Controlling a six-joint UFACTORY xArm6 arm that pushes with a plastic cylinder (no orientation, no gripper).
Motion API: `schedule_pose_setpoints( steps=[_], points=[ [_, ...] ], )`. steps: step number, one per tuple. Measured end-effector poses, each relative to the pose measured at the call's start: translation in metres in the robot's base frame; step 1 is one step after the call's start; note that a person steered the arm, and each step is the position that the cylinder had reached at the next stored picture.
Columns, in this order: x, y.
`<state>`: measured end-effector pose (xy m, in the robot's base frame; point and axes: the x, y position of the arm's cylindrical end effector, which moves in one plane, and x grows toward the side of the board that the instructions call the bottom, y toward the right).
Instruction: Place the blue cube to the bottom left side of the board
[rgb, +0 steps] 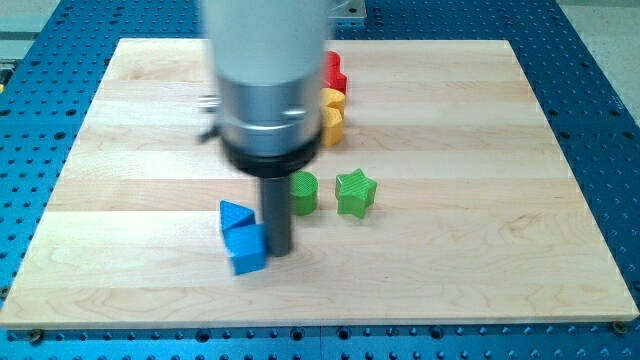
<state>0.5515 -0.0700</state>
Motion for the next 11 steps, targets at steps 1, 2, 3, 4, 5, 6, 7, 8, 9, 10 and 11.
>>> schedule_pose_setpoints(
  steps=[1,2,3,4,5,6,7,8,9,10,11],
  points=[
    [0.003,-0.073],
    [-0.013,-0.041],
    [0.003,0.032],
    [0.054,-0.023],
    [0.064,-0.097],
    [0.05,-0.108],
    [0.058,-0.028],
    [0.013,-0.033],
    [0.033,-0.083],
    [0.045,-0.075],
    [0.023,-0.099]
  ],
)
